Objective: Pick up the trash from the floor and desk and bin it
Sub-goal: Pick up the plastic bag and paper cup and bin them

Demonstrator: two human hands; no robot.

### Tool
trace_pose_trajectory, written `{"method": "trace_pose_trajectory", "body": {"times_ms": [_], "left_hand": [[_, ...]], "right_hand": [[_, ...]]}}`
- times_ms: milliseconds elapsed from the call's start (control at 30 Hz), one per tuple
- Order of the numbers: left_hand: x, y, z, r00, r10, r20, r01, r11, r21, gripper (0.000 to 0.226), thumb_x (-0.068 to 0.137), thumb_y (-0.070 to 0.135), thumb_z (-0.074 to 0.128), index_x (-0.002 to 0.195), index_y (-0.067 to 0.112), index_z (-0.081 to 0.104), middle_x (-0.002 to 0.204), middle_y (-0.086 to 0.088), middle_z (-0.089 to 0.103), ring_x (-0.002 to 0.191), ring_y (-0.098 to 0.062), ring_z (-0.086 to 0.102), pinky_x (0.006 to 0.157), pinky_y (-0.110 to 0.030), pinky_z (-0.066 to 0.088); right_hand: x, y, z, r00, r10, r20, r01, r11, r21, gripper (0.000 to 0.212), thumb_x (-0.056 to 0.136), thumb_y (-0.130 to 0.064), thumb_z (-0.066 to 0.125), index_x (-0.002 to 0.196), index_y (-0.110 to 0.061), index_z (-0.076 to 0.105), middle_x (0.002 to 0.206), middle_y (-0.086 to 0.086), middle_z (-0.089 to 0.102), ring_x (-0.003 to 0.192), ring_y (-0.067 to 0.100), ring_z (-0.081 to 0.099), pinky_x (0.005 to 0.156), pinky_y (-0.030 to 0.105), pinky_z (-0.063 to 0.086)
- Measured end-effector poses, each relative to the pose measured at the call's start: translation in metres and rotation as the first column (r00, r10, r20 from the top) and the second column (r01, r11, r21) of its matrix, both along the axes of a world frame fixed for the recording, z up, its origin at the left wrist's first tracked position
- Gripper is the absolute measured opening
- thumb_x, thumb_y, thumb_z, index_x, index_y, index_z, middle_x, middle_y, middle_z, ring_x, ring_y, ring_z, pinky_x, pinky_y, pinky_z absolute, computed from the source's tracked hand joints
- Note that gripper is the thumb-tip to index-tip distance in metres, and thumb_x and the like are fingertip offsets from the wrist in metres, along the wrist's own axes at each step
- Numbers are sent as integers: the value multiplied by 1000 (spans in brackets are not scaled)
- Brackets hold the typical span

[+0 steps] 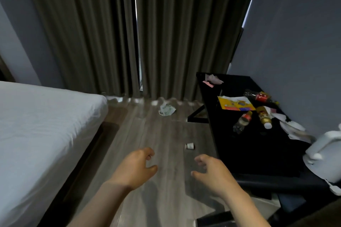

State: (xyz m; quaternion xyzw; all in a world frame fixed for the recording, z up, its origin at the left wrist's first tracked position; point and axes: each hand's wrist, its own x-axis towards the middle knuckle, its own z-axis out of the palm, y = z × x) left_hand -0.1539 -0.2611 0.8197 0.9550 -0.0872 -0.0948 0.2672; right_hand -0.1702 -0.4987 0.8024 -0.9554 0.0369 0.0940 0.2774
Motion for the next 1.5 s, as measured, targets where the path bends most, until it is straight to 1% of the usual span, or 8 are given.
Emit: {"method": "trace_pose_trajectory", "body": {"times_ms": [233,567,733,867,1033,1167,1333,1500], "left_hand": [[129,28,-4,998,-25,-62,27,999,34,46,86,41,61,128,24,50,125,6,56,112,-10,55,92,-18,40],[259,33,-29,982,-92,-163,98,995,31,47,87,39,61,129,21,50,123,4,58,107,-13,59,91,-23,47],[330,20,-45,982,-91,-166,103,993,65,47,87,41,60,129,24,50,123,6,57,109,-12,58,91,-23,47],[397,0,-57,979,-78,-189,97,991,93,45,87,41,60,128,25,50,121,7,57,106,-12,57,89,-21,46],[473,-23,-68,968,-55,-245,86,989,118,44,87,39,62,127,25,50,119,6,57,101,-11,57,85,-20,47],[520,-36,-82,966,-42,-256,76,989,126,42,87,39,62,125,26,51,117,7,57,94,-8,55,79,-18,45],[566,-46,-104,955,-45,-292,100,979,175,44,87,41,61,126,28,50,117,8,57,97,-8,56,83,-21,48],[619,-48,-131,932,-67,-356,128,980,151,42,87,39,62,126,27,49,117,7,56,96,-6,53,82,-19,46]], "right_hand": [[110,28,-8,997,-50,-51,47,998,-45,43,82,-37,67,121,-25,57,119,-5,62,112,12,58,91,24,46],[223,37,-38,984,-111,-140,105,993,-50,39,81,-36,68,115,-19,61,116,0,65,110,15,59,86,22,42],[291,22,-58,974,-119,-195,109,992,-62,40,78,-36,68,111,-13,63,112,5,66,107,19,60,86,28,46],[357,1,-76,967,-118,-225,113,993,-37,40,80,-32,68,116,-15,62,118,5,64,111,19,59,91,26,45],[431,-25,-93,959,-98,-267,98,995,-14,48,81,-27,66,127,-14,57,129,7,59,119,17,55,95,19,38],[482,-38,-105,953,-82,-293,69,996,-54,53,84,-33,65,133,-16,52,134,6,55,123,19,51,96,20,36],[528,-46,-121,943,-83,-323,67,996,-61,50,85,-34,64,132,-20,52,131,3,57,121,17,52,94,19,36],[576,-49,-145,922,-107,-371,76,992,-97,44,85,-35,63,123,-15,54,126,5,58,116,19,54,89,24,38]]}}
